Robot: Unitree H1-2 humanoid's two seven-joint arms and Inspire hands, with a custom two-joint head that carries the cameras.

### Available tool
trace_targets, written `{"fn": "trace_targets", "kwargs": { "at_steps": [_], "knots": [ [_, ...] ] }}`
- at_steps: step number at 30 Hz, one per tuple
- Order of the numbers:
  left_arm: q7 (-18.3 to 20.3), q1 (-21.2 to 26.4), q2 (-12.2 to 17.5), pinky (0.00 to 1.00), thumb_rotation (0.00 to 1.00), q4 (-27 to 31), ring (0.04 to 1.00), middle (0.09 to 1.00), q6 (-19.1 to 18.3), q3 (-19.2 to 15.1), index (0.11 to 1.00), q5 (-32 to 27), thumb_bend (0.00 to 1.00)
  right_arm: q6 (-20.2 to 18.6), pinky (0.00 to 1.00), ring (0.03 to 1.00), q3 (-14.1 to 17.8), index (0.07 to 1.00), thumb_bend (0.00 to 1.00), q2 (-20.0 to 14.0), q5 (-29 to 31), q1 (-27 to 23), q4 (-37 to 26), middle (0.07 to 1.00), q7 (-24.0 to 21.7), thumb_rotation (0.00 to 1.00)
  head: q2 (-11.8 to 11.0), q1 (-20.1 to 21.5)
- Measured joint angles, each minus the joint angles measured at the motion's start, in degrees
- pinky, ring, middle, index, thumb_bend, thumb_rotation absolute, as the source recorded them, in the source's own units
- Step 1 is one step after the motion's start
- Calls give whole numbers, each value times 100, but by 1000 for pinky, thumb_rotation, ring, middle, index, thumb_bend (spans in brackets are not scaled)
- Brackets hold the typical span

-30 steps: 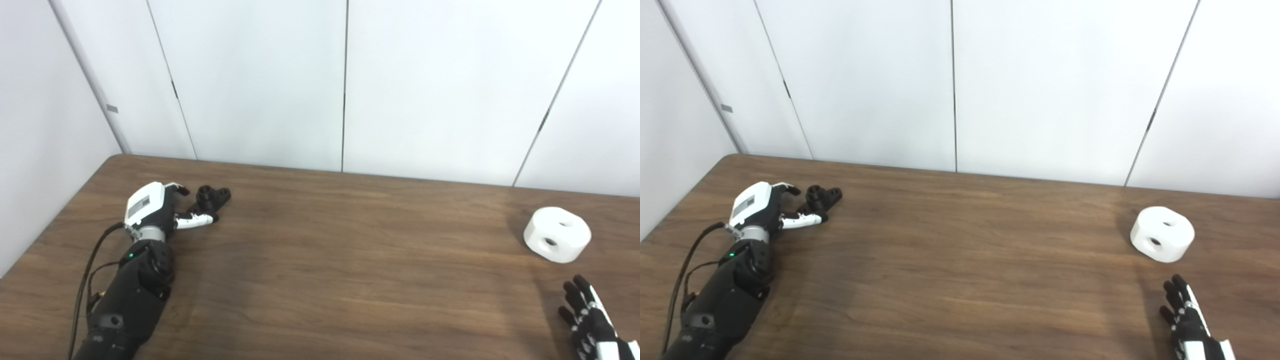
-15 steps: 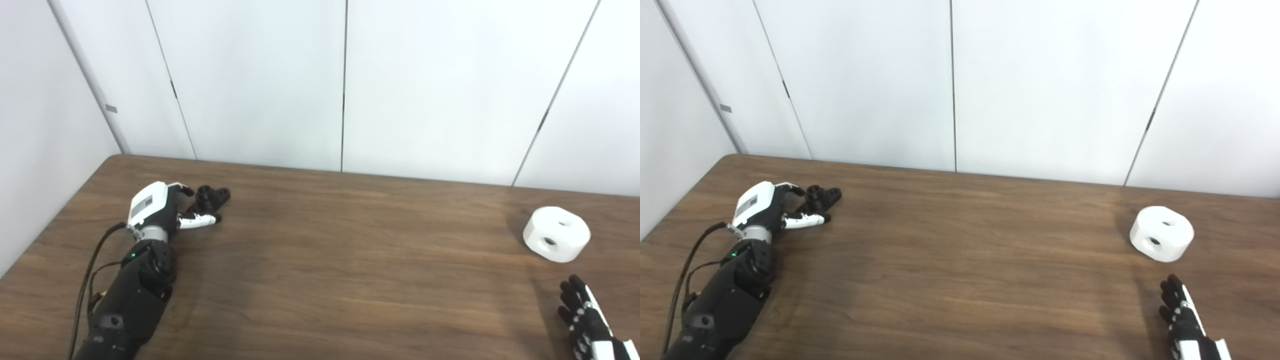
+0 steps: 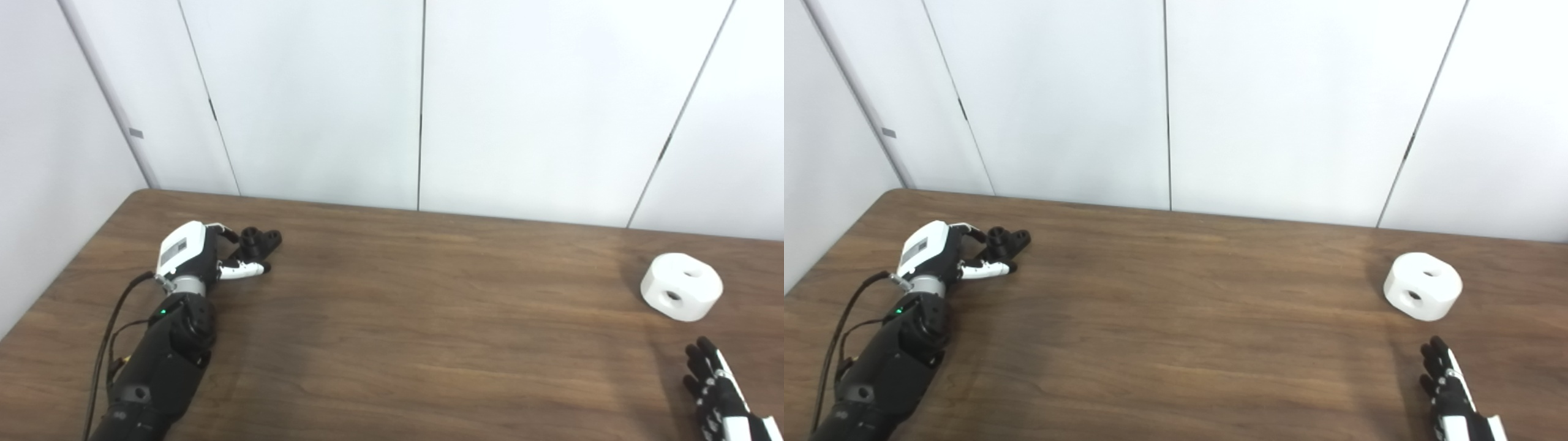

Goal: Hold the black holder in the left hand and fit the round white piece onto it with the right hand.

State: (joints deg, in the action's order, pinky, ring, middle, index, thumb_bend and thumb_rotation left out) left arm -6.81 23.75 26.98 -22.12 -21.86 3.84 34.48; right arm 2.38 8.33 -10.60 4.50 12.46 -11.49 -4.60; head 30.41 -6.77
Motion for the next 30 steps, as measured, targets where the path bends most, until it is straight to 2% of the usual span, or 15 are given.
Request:
{"fn": "trace_targets", "kwargs": {
  "at_steps": [10, 23, 30],
  "knots": [
    [-4, 0, -1, 836, 283, 0, 906, 857, -11, -1, 660, -14, 858, -2, 1000, 982, -17, 977, 715, 0, -44, 11, -20, 959, 3, 1000, 18, 26],
    [-87, 1, -1, 844, 280, -47, 899, 844, 43, 10, 663, -62, 848, -22, 1000, 979, -30, 976, 701, 2, -82, 26, -50, 959, 21, 1000, 44, 62],
    [-219, 11, -5, 831, 200, -149, 898, 831, 148, -1, 620, -81, 837, -39, 1000, 989, -51, 981, 713, 2, -83, 44, -77, 962, 24, 1000, 62, 79]
  ]
}}
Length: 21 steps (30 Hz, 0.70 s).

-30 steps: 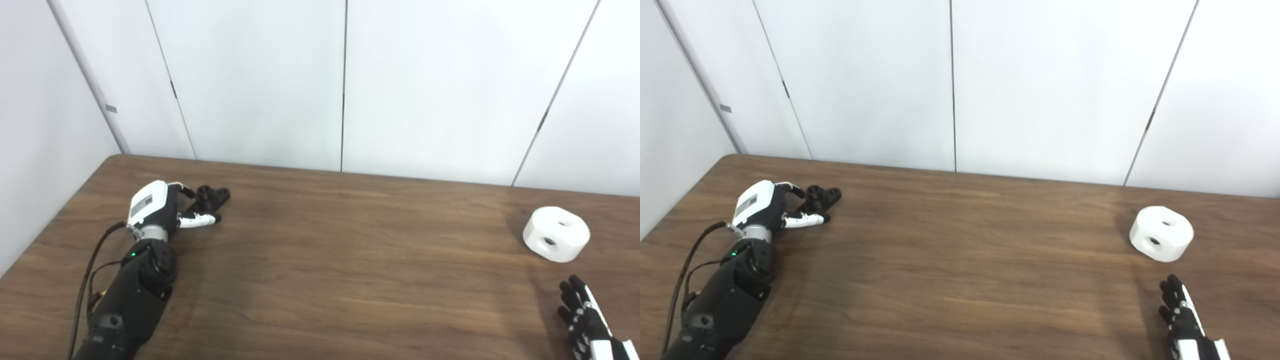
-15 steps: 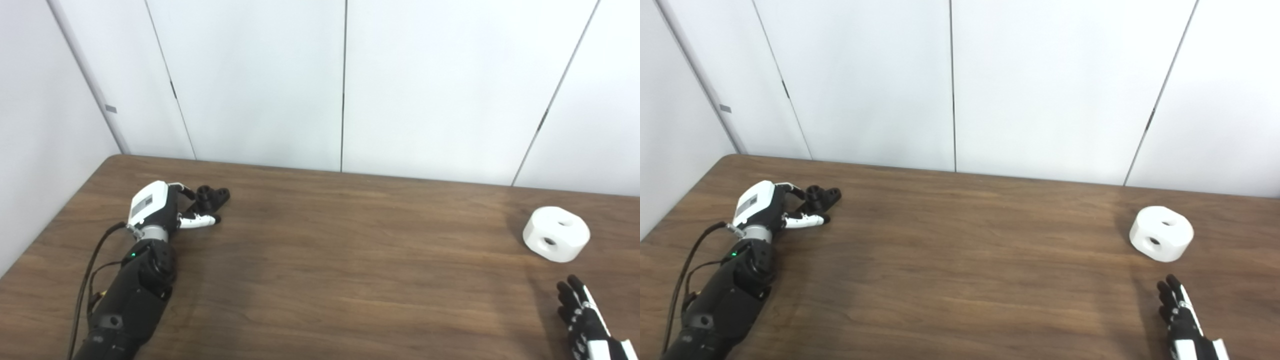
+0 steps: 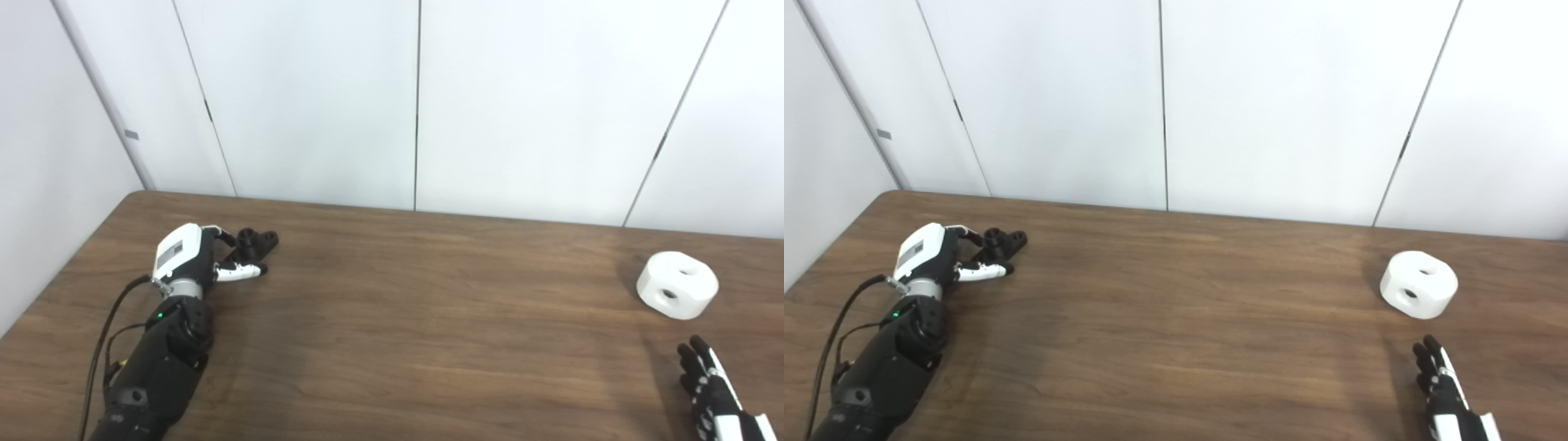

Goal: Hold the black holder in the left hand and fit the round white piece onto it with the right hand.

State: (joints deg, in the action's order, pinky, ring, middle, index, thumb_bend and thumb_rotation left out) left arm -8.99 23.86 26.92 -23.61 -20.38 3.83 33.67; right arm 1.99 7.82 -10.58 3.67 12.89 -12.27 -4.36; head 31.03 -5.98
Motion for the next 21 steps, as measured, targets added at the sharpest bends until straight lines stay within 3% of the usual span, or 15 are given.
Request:
{"fn": "trace_targets", "kwargs": {
  "at_steps": [8, 14, 16, 21],
  "knots": [
    [-85, 90, -2, 801, 191, -181, 895, 833, 51, 3, 619, -2, 829, -80, 1000, 989, -4, 981, 718, 21, -4, 2, -52, 960, 26, 1000, 18, 35],
    [-246, 122, -20, 811, 119, -356, 884, 820, 190, 26, 597, -3, 810, -165, 1000, 995, -6, 985, 731, 21, 12, 7, -105, 965, 26, 1000, 26, 53],
    [-317, 132, -23, 811, 77, -443, 880, 817, 299, 34, 515, -3, 584, -165, 1000, 994, -8, 984, 723, 21, 11, 8, -105, 963, 26, 1000, 26, 53],
    [-549, 167, -105, 814, 58, -657, 856, 784, 516, 49, 488, -12, 525, -162, 1000, 987, -9, 979, 720, 28, -20, 10, -106, 954, 41, 1000, 18, 70]
  ]
}}
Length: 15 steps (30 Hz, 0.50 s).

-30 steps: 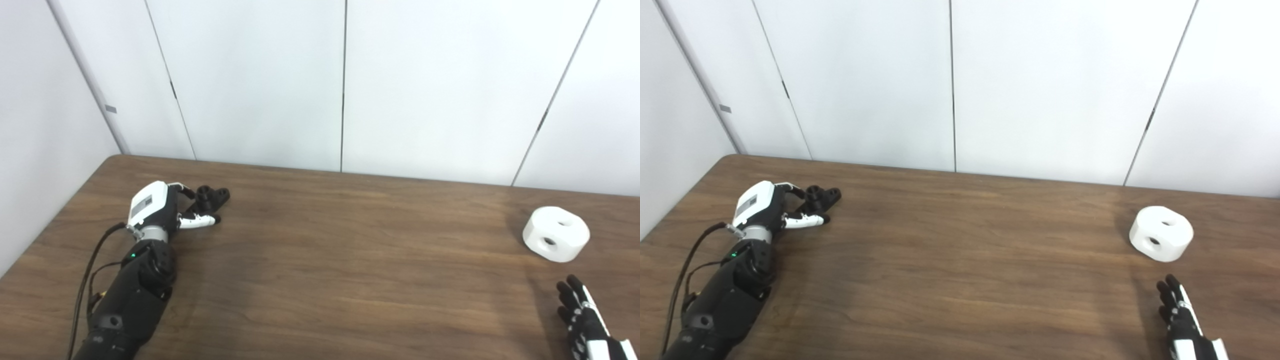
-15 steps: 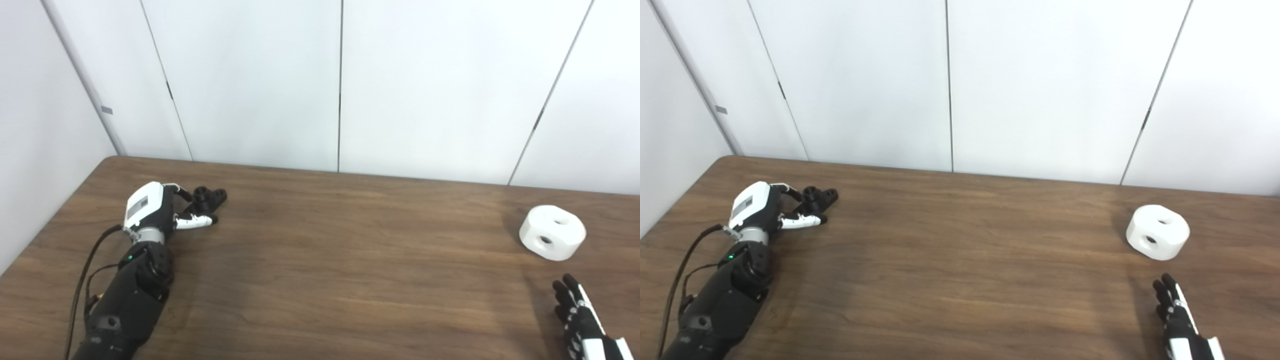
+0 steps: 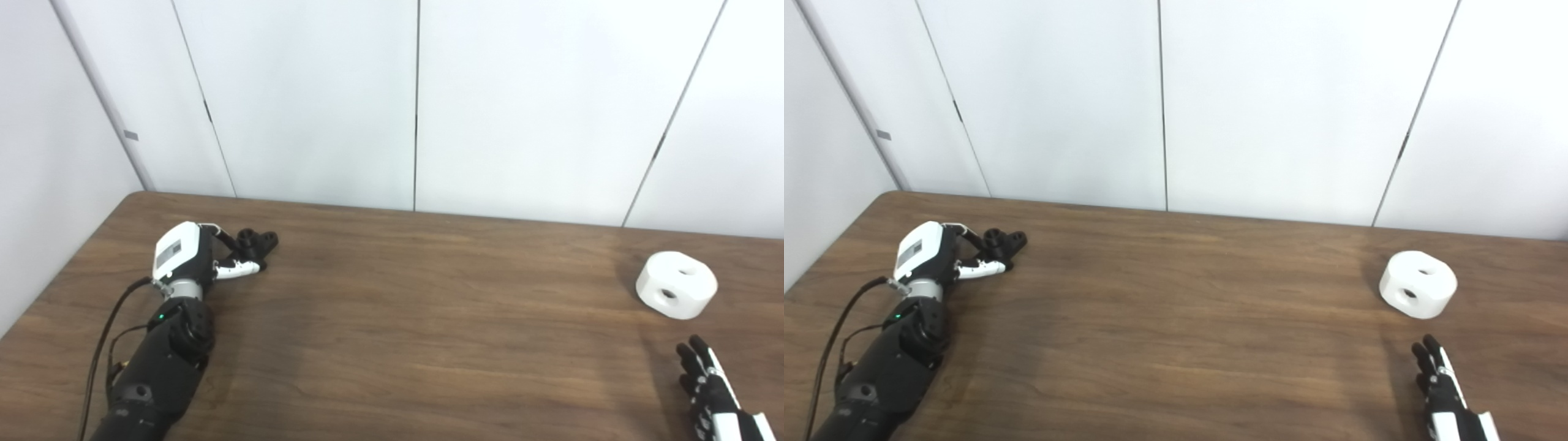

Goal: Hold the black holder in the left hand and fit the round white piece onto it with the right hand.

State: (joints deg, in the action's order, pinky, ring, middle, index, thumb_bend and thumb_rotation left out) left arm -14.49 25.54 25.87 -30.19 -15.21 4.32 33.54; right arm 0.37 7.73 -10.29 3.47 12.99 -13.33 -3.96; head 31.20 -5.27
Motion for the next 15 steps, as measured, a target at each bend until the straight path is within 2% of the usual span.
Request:
{"fn": "trace_targets", "kwargs": {
  "at_steps": [5, 15],
  "knots": [
    [-102, 71, -34, 764, 50, -98, 845, 772, -1, 43, 488, 19, 517, 16, 1000, 973, 4, 971, 712, 19, -2, 4, 1, 944, 34, 1000, 9, 9],
    [-90, 110, -15, 734, 49, -65, 815, 750, -85, 146, 488, 48, 516, 70, 1000, 964, 12, 973, 691, 40, 70, 7, 4, 941, 48, 1000, 26, 0]
  ]
}}
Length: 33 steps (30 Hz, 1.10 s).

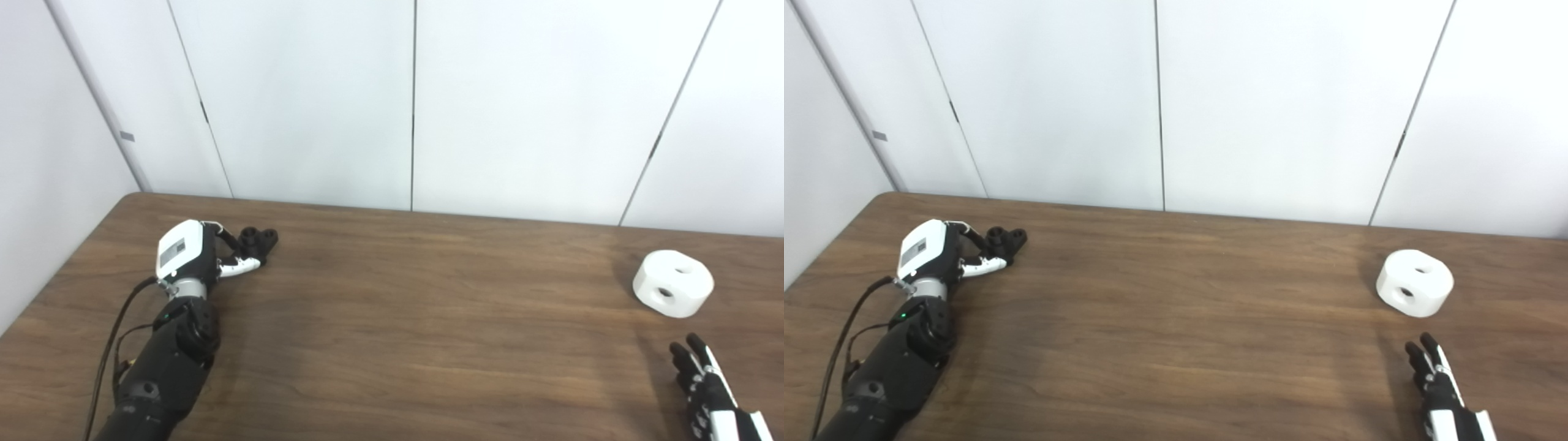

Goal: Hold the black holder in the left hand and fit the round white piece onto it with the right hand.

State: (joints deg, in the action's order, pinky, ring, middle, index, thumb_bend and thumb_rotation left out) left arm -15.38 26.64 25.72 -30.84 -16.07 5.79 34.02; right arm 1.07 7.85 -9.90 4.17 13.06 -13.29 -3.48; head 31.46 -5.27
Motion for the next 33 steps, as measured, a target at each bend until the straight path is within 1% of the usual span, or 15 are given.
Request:
{"fn": "trace_targets", "kwargs": {
  "at_steps": [7, 12, 15, 17, 20, 23, 26, 30, 33],
  "knots": [
    [121, -44, 13, 742, 50, 185, 818, 751, -101, 50, 488, -6, 516, 33, 1000, 969, -1, 978, 681, 0, -2, 1, 1, 945, 0, 1000, 9, 9],
    [263, -227, 8, 748, 50, 549, 837, 764, -101, 38, 488, -51, 515, -19, 1000, 969, -10, 975, 700, 0, -25, 3, -2, 943, 2, 1000, 35, 70],
    [341, -405, 12, 727, 50, 836, 816, 738, -20, 81, 488, -48, 516, -21, 1000, 971, -16, 974, 723, 4, -19, 3, -3, 947, 2, 1000, 35, 97],
    [402, -565, 32, 736, 51, 1087, 820, 737, 133, 139, 488, -35, 516, -40, 1000, 974, -29, 974, 732, 8, -21, 2, -11, 951, 4, 1000, 44, 123],
    [548, -793, 28, 745, 54, 1496, 835, 755, 128, 209, 488, -16, 515, -89, 1000, 981, -49, 977, 713, 17, -31, 3, -45, 963, 24, 1000, 53, 176],
    [753, -1006, 24, 715, 55, 1937, 836, 764, 108, 241, 488, 1, 513, -121, 1000, 985, -60, 978, 705, 77, -36, 3, -71, 972, 78, 1000, 70, 202],
    [969, -1263, -23, 707, 59, 2470, 825, 761, 119, 266, 489, -9, 511, -137, 1000, 984, -86, 980, 702, 97, -55, 2, -91, 973, 118, 1000, 70, 220],
    [1445, -1681, -102, 719, 63, 3403, 822, 765, 64, 433, 491, 8, 508, -199, 1000, 985, -125, 978, 709, 98, -111, 1, -130, 973, 141, 1000, 97, 255],
    [1675, -1854, -167, 723, 62, 3792, 816, 767, 65, 524, 490, 89, 508, -192, 1000, 988, -148, 979, 704, 98, -133, 1, -137, 975, 149, 1000, 114, 281]
  ]
}}
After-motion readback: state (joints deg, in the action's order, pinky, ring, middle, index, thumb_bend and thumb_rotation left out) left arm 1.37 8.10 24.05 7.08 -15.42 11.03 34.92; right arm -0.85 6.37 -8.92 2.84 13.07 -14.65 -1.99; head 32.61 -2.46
